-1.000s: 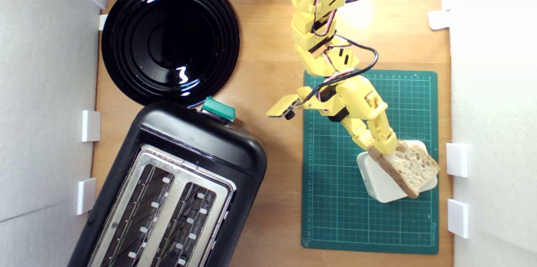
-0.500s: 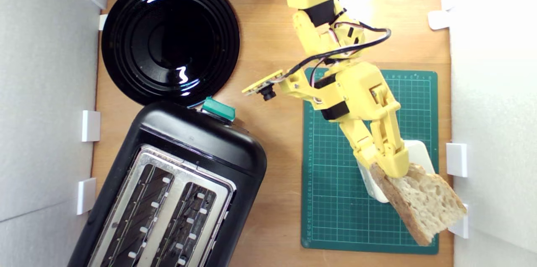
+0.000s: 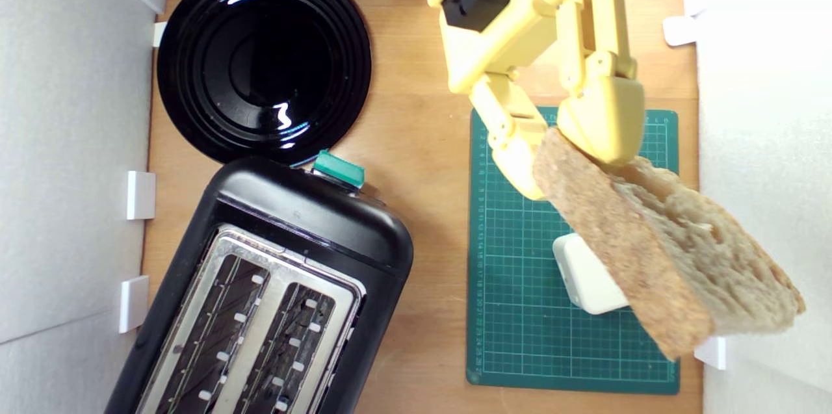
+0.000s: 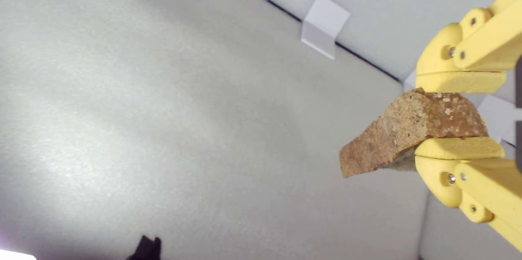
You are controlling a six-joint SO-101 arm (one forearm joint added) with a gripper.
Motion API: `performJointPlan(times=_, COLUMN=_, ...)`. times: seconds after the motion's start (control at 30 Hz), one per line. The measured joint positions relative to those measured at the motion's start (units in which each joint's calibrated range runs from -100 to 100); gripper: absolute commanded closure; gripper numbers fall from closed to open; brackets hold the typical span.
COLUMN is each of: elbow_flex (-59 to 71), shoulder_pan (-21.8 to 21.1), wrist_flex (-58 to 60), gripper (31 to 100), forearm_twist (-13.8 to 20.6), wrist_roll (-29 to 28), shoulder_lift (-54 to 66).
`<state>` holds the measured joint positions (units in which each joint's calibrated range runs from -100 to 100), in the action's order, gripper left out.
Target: Pick bread and place in toaster
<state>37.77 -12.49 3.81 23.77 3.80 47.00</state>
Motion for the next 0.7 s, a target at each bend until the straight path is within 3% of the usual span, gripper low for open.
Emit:
performJointPlan(times=0.33, elbow_flex=-16.9, shoulder_pan=3.0, wrist_flex=-11.9, gripper=77.9, forearm_twist=-0.2, wrist_roll=5.5, shoulder_lift=0.3)
performJointPlan(times=0.7, elbow_flex=-25.2, shoulder_pan=3.4, wrist_flex=-23.3, gripper=77.9, forearm_twist=-0.3, wrist_roll=23.9, shoulder_lift=0.7)
